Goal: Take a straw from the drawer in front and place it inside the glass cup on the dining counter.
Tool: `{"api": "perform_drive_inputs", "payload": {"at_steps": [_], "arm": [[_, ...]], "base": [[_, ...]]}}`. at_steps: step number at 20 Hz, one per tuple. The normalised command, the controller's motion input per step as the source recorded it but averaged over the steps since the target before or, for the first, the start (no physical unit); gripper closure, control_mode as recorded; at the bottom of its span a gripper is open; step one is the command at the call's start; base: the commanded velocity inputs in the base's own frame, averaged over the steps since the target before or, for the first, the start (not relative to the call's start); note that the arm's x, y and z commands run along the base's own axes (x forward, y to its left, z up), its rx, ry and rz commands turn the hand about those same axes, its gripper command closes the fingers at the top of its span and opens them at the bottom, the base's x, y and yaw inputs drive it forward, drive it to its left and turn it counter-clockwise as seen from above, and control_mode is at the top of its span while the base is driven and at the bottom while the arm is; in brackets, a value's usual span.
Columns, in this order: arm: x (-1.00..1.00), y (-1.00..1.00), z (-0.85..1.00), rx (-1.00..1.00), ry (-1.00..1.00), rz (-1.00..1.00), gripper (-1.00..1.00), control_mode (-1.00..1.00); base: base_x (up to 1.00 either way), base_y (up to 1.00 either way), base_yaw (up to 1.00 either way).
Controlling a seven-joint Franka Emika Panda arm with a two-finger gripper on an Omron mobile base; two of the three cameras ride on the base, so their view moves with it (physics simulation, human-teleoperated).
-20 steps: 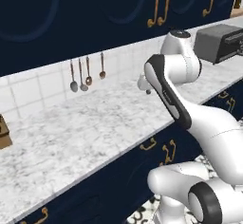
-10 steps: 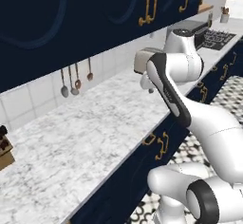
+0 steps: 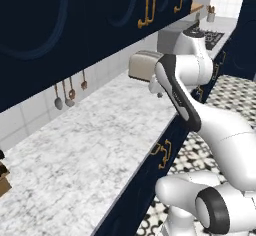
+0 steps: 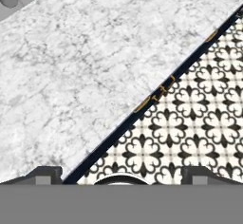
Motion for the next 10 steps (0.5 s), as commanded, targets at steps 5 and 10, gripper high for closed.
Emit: {"api": "perform_drive_inputs", "payload": {"at_steps": [5, 10], "arm": [[0.00, 0.00, 0.00, 0.00, 0.00, 0.00, -1.00, 1.00], [0.00, 0.00, 0.00, 0.00, 0.00, 0.00, -1.00, 1.00]], "base": [[0.00, 0.50, -0.24], [0.00, 0.49, -0.23]]}}
